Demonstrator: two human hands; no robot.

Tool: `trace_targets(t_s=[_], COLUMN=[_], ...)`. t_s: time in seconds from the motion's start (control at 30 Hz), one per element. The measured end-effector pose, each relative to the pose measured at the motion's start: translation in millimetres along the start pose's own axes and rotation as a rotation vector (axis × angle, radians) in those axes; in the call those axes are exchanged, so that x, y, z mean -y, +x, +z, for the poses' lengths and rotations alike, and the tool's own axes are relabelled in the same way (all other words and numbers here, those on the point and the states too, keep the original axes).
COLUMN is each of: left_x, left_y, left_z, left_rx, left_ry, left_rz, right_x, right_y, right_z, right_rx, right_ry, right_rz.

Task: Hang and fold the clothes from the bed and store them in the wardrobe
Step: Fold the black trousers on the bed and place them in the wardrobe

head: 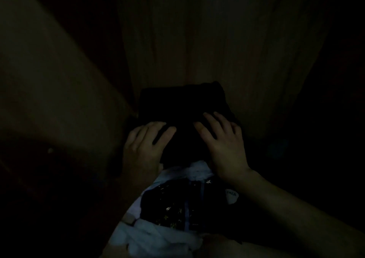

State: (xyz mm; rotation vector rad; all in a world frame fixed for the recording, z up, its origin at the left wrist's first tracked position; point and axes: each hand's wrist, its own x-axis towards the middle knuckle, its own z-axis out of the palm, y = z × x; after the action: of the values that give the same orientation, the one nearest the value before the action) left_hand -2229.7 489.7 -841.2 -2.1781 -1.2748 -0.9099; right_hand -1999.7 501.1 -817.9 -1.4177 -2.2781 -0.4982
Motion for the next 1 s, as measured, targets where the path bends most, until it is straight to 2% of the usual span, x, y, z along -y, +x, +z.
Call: trace_targets(t_s=[0.07,0.2,0.3,0.37,0.47,0.57,0.67,0.83,1.0], left_x=[0,-21,-34,-32,-30,-34,-33,-19,-11], left_y=[-28,-108,-149,-156,-156,-137,-108,-87,-109], left_z=[27,76,91,89,81,74,79,102,126], left_rx=[0.028,0.305,0.378,0.410,0.566,0.463,0.371,0.569,0.564], left_ry=[-0.013,-0.031,-0.036,-0.049,-0.119,-0.178,-0.131,0.020,-0.025], left_rz=[0.005,0.015,-0.003,-0.044,-0.103,-0.215,-0.291,-0.330,-0.350], right_x=[6,28,41,43,35,26,20,18,20], right_y=[-18,-87,-128,-133,-132,-125,-102,-73,-81], right_z=[38,118,154,155,142,130,132,152,174], right_rx=[0.022,0.289,0.416,0.401,0.378,0.277,0.231,0.292,0.259], right_ry=[0.012,0.037,0.063,0.081,0.131,0.301,0.285,0.219,0.256], right_rz=[0.012,0.042,0.078,0.072,0.034,0.044,0.095,0.133,0.132])
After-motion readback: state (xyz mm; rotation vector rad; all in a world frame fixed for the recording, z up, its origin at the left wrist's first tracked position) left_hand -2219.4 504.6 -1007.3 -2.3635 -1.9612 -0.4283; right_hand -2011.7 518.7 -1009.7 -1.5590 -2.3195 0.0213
